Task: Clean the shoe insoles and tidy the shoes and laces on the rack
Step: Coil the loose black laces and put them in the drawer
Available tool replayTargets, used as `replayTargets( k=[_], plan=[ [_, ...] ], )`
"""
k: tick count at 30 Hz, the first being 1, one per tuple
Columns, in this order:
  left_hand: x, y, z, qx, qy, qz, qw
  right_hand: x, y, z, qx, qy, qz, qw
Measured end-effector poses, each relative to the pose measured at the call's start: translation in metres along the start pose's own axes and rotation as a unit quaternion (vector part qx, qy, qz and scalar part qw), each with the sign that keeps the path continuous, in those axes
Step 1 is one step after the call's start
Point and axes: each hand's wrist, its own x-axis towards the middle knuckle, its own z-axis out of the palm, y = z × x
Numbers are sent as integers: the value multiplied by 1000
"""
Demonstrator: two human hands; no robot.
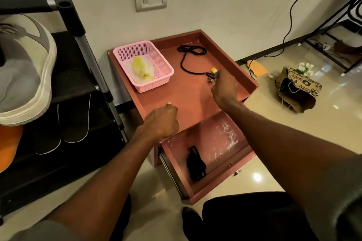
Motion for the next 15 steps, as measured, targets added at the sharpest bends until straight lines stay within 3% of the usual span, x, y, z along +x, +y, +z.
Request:
replayTargets(
  k=[4, 7, 9, 11, 13, 15],
  plan=[
    [-1, 2, -9, -115, 35, -28, 992, -3, -17, -27, 122, 73, -40, 989],
    [-7, 12, -23, -180, 187, 6, 966, -19, -32, -52, 173, 121, -104, 972],
    [-15, 22, -42, -262, 324, 56, 907, -37, -44, -71, 194, 117, -154, 962],
    [-28, 33, -67, -357, 409, 106, 833, -62, -51, -87, 223, 80, -188, 953],
    [-50, 42, -84, -393, 411, 137, 811, -95, -55, -102, 258, 36, -194, 946],
    [-73, 45, -84, -381, 345, 161, 842, -123, -57, -114, 311, -16, -170, 935]
  ],
)
